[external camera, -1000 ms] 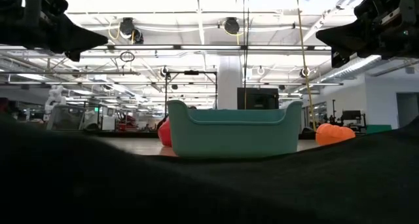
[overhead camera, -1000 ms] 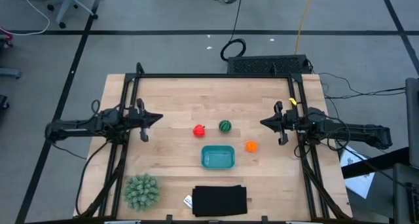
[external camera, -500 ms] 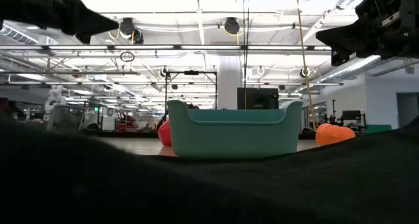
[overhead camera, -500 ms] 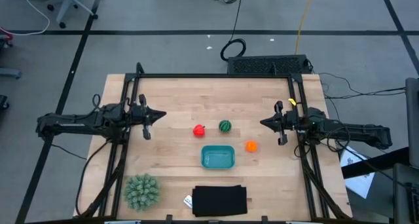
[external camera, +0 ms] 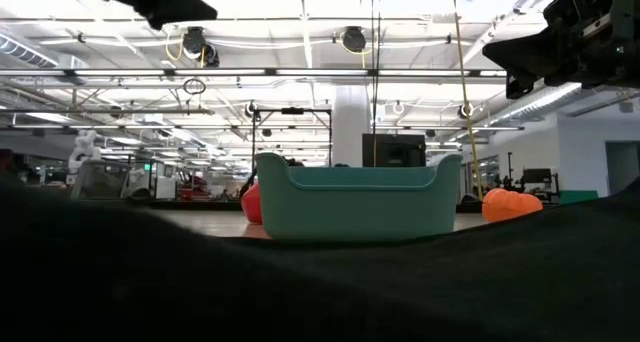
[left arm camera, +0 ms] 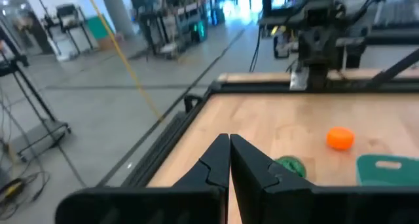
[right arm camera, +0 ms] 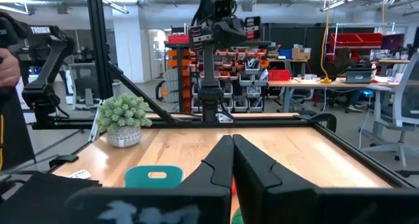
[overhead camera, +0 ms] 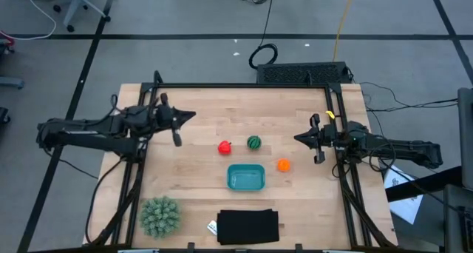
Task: Pick and placing Produce into tupperware
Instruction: Put the red apple into the blue bin
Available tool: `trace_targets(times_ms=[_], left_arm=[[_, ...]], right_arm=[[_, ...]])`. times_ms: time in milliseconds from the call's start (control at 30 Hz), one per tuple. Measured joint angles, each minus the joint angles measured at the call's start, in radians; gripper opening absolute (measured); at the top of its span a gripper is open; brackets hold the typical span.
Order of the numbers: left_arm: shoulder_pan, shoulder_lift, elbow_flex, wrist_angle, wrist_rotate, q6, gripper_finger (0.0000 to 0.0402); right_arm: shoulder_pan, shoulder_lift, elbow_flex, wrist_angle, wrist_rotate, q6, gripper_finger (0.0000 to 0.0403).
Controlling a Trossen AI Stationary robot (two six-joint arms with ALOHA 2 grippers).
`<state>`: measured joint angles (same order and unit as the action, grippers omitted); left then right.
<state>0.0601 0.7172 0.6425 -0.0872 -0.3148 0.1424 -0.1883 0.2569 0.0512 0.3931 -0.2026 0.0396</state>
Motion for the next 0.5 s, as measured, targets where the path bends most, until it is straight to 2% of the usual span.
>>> trace_targets(times_ms=[300,500], left_arm=[[0.07,0.213,0.252,-0.286,0.011,-0.062,0.0017],[0.118,0.359,0.389,-0.44,0.136,-0.022,0.0017]], right_arm=[[0.0,0.0,0.0,-0.02,0.001,0.027,0.0],[0.0,0.0,0.0,-0.023,0.001,0.027,0.0]])
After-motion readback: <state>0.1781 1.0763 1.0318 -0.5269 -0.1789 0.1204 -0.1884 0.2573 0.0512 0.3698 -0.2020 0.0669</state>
